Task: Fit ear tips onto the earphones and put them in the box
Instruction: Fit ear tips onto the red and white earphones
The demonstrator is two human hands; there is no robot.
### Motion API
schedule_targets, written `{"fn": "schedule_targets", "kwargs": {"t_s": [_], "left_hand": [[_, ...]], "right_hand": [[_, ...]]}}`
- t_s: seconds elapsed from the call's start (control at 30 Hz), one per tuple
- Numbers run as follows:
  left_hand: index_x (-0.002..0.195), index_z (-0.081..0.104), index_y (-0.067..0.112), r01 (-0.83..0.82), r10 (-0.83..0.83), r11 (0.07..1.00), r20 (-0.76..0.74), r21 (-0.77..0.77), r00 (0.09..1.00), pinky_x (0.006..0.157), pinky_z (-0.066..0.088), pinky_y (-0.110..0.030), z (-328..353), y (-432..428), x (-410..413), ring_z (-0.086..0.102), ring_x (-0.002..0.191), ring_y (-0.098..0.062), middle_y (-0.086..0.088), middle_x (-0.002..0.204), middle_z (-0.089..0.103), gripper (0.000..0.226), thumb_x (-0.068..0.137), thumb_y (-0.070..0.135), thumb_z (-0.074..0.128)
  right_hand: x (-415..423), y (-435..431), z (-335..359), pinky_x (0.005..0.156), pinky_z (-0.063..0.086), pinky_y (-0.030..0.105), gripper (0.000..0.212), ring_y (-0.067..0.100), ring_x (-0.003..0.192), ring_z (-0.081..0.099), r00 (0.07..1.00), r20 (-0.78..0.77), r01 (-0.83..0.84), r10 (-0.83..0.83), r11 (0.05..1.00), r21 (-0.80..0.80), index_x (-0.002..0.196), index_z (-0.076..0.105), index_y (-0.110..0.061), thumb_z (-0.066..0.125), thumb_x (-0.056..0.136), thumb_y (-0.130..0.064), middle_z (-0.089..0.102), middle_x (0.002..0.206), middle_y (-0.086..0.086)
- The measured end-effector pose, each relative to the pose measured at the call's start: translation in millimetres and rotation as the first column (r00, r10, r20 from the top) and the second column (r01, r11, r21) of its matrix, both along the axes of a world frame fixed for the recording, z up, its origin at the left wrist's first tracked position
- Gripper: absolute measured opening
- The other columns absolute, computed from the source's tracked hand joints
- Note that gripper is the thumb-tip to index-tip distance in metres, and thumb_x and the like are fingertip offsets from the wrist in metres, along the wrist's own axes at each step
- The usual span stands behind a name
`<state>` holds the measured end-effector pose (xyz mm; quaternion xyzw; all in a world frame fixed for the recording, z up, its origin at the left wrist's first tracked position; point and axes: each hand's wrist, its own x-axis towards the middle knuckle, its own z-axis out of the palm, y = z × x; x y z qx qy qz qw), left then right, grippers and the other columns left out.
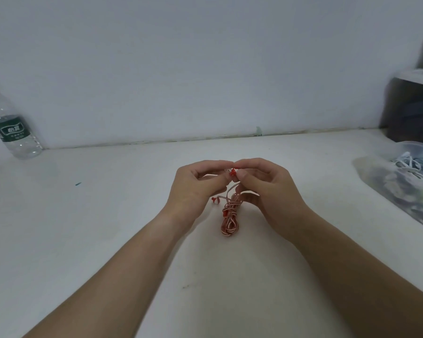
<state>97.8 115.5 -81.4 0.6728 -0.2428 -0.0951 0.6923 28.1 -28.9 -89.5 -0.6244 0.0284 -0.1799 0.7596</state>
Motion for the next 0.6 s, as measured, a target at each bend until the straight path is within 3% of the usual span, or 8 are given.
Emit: {"fn": "schedule_targets", "kwargs": {"t_s": [0.2, 0.37, 0.6], "left_hand": [[0.106, 0.077, 0.011, 0.001, -0.001, 1.0, 0.016, 0.01, 1.0, 0.076, 0.057, -0.024, -1.8, -0.6, 0.5, 0.07, 0.083, -0.01, 0.001, 0.092, 0.077, 0.02, 0.088, 0.004, 0.071], [0.107, 0.077, 0.01, 0.006, -0.006, 1.0, 0.014, 0.016, 1.0, 0.076, 0.055, -0.022, -3.2, -1.5, -0.5, 0.071, 0.085, -0.012, -0.005, 0.096, 0.078, 0.023, 0.088, 0.0, 0.069], [0.103, 0.073, 0.008, 0.011, -0.021, 0.997, -0.119, -0.079, 0.993, 0.078, 0.055, -0.025, -3.9, -1.9, 0.5, 0.07, 0.085, -0.017, -0.014, 0.095, 0.076, 0.019, 0.088, -0.001, 0.067]], "right_hand": [[0.9, -1.7, -1.2, 0.067, 0.055, 0.031, 0.012, 0.017, 0.066, 0.064, 0.997, -0.004, 0.071, -0.072, 0.994, -0.08, 0.1, 0.073, -0.014, 0.068, 0.092, -0.006, 0.073, 0.084, 0.005], [0.1, -0.9, -0.4, 0.065, 0.057, 0.029, 0.011, 0.017, 0.066, 0.066, 0.993, -0.006, 0.114, -0.116, 0.986, -0.119, 0.097, 0.072, -0.015, 0.07, 0.091, -0.006, 0.074, 0.086, 0.01], [-0.6, -1.2, 0.5, 0.065, 0.057, 0.03, 0.009, 0.016, 0.065, 0.066, 0.995, -0.024, 0.099, -0.102, 0.991, -0.088, 0.097, 0.07, -0.012, 0.067, 0.092, -0.006, 0.075, 0.085, 0.009]]}}
